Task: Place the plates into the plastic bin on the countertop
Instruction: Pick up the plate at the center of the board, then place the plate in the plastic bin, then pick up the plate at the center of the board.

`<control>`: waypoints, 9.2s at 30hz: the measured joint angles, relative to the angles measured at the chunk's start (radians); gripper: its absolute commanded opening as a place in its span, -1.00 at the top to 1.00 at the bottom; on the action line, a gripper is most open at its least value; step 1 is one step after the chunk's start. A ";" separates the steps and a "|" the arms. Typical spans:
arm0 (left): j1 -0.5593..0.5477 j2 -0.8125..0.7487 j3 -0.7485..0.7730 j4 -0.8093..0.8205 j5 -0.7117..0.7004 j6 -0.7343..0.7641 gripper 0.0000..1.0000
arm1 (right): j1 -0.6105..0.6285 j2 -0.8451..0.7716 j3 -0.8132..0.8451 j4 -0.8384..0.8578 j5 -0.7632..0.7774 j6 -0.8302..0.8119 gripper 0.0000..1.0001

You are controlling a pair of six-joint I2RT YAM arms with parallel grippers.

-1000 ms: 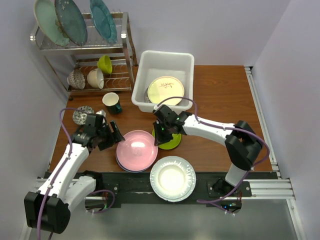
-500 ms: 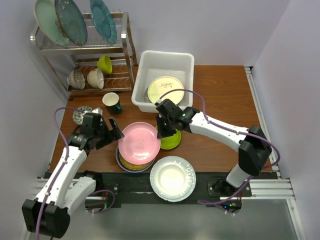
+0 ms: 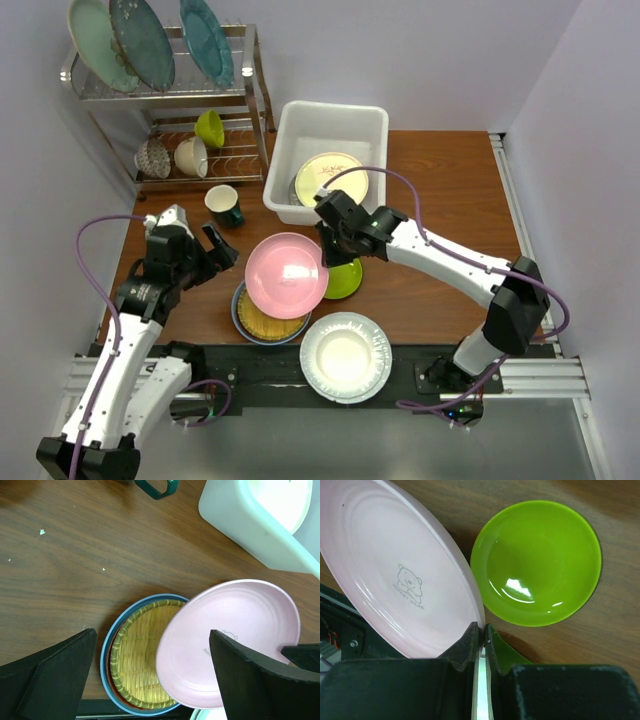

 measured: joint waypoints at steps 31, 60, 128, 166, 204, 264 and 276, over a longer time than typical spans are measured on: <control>0.000 0.044 -0.055 0.016 0.080 0.006 -1.00 | -0.428 0.145 0.336 -0.008 -0.163 -0.055 0.97; 0.000 0.064 -0.078 0.022 0.146 0.029 -1.00 | -0.538 0.560 0.756 0.013 -0.109 0.022 0.95; 0.000 0.018 -0.117 -0.006 0.189 0.026 -0.91 | -0.545 0.195 0.357 0.101 -0.339 -0.005 -0.31; 0.000 0.045 -0.323 0.119 0.295 0.000 -0.60 | -0.151 0.090 -0.099 0.256 -0.516 -0.015 -0.18; -0.159 0.045 -0.373 0.162 0.217 -0.154 -0.53 | -0.133 0.092 -0.225 0.306 -0.542 0.013 -0.20; -0.217 -0.073 -0.140 0.020 0.039 -0.172 -0.60 | -0.093 0.122 -0.283 0.405 -0.486 0.068 1.00; -0.217 -0.080 -0.116 -0.022 0.000 -0.171 -0.60 | -0.093 0.053 -0.210 0.295 -0.449 0.031 1.00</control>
